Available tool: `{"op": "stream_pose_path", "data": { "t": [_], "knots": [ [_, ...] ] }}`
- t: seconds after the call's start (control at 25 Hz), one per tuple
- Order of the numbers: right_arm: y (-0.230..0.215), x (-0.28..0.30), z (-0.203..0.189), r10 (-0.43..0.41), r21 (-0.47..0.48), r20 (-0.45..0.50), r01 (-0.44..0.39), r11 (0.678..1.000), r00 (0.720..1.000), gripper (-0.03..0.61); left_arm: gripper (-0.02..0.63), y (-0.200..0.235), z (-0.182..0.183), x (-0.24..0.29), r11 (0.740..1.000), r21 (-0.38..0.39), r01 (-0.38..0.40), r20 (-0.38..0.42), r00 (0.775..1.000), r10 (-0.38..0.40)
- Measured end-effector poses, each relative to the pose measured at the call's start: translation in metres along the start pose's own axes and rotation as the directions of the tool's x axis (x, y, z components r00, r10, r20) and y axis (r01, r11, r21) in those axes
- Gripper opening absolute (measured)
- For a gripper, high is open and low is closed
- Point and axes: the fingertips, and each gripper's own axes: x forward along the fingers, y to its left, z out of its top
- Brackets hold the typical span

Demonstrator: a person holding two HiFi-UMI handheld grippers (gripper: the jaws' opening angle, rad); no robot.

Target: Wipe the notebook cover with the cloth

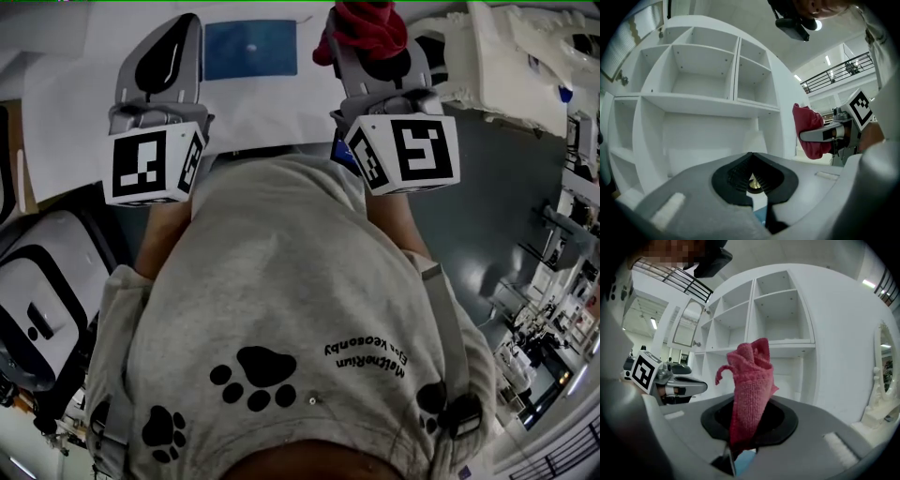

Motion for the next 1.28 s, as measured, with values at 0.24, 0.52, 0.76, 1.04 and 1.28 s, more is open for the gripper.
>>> {"op": "stream_pose_path", "data": {
  "t": [0.24, 0.52, 0.76, 1.04, 1.28],
  "knots": [
    [0.028, -0.001, 0.020, 0.024, -0.017, 0.084, -0.023, 1.000, 0.996, 0.080, -0.002, -0.003, 0.028, -0.016, 0.998, 0.051, -0.023, 0.069, 0.997, 0.019],
    [0.047, 0.002, 0.006, 0.040, 0.014, 0.073, -0.041, 0.999, 0.996, 0.080, -0.002, -0.006, 0.020, -0.023, 0.998, 0.059, -0.029, 0.056, 0.998, 0.026],
    [0.046, 0.002, 0.008, 0.017, -0.001, 0.085, -0.017, 1.000, 0.996, 0.080, -0.002, -0.008, 0.017, -0.026, 0.998, 0.060, -0.026, 0.051, 0.998, 0.023],
    [0.046, 0.000, 0.011, -0.003, -0.012, 0.099, 0.005, 1.000, 0.995, 0.080, -0.002, -0.010, 0.018, -0.027, 0.998, 0.060, -0.017, 0.060, 0.998, 0.014],
    [0.045, 0.002, 0.008, 0.001, -0.013, 0.100, 0.000, 1.000, 0.995, 0.080, -0.002, -0.012, 0.017, -0.023, 0.998, 0.066, -0.012, 0.059, 0.998, 0.008]
  ]
}}
